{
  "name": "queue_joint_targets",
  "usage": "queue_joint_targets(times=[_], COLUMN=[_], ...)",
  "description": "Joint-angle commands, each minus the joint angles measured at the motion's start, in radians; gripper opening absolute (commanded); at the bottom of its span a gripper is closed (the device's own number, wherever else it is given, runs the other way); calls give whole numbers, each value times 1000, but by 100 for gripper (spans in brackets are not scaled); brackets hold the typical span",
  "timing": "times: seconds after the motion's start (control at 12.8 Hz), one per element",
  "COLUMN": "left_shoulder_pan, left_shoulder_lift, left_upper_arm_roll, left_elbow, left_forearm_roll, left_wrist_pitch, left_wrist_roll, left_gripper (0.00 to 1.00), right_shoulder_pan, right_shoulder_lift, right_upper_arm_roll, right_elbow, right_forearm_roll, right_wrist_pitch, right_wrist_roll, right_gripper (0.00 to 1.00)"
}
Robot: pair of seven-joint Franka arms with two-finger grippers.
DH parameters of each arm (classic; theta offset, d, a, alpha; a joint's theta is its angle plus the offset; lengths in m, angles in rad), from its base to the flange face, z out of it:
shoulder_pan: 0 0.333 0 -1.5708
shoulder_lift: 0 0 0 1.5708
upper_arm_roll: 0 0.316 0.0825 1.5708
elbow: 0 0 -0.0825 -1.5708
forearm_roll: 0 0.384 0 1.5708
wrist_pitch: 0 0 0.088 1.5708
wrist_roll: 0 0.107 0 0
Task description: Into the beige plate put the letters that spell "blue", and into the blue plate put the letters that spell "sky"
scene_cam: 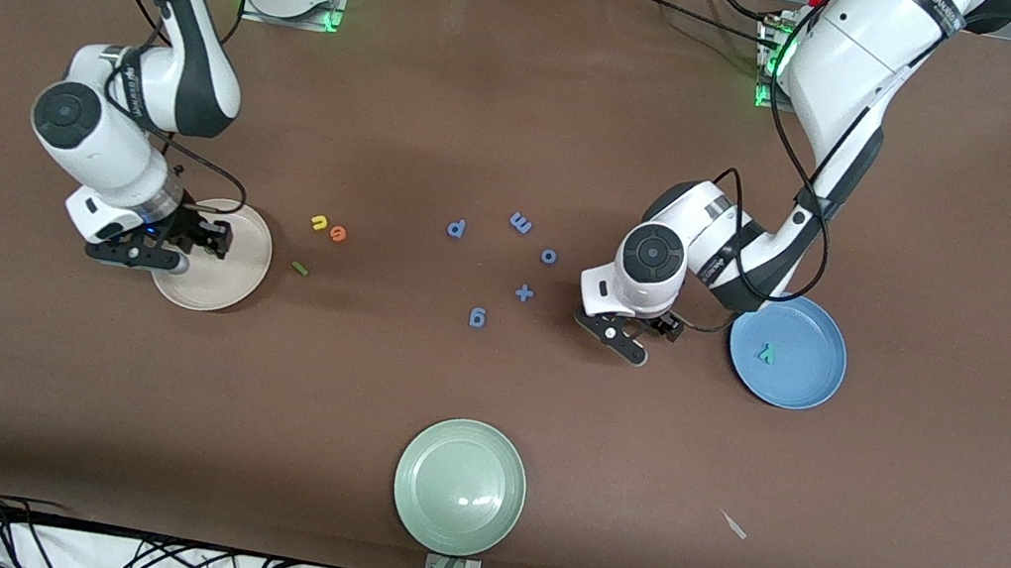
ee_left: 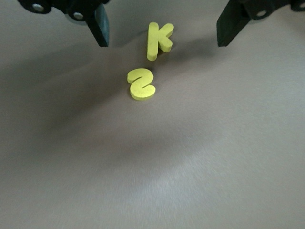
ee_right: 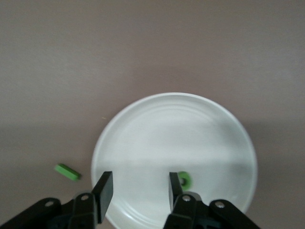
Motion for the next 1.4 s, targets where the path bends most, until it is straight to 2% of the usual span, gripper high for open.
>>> queue_joint_targets(times=[0.0, 0.08, 0.16, 0.23, 0.39, 0.7, 0.94, 1.09, 1.17, 1.33], left_shoulder_pan=[14, 13, 13, 14, 14, 17, 71, 137, 190, 253], left_shoulder_lift=[-18, -21, -21, -22, -30, -102, -183, -211, -212, -200], left_upper_arm_roll=[-3, -3, -3, -3, -3, 2, 0, 2, 0, 0], left_elbow=[-53, -55, -55, -55, -53, -37, -20, -20, -21, -46], left_forearm_roll=[1, -2, -1, -2, -1, -1, -4, -1, -1, -1], left_wrist_pitch=[45, 43, 43, 43, 39, -48, -194, -288, -309, -314], left_wrist_roll=[24, 8, 4, 4, 4, 17, 22, 121, 201, 283], left_gripper=[67, 37, 23, 11, 0, 0, 0, 0, 2, 18], right_shoulder_pan=[51, 73, 84, 85, 87, 90, 88, 88, 88, 88], right_shoulder_lift=[84, 101, 109, 116, 135, 202, 199, 193, 187, 167], right_upper_arm_roll=[33, 34, 37, 50, 54, 54, 54, 54, 54, 54], right_elbow=[93, 100, 102, 107, 110, 93, 42, 24, 21, 8], right_forearm_roll=[13, 13, 11, 13, 13, 21, 21, 27, 27, 27], right_wrist_pitch=[-14, -10, -4, -1, 10, 79, 105, 108, 105, 101], right_wrist_roll=[170, 219, 250, 270, 312, 346, 344, 344, 346, 355], right_gripper=[55, 55, 55, 55, 55, 60, 61, 61, 61, 61])
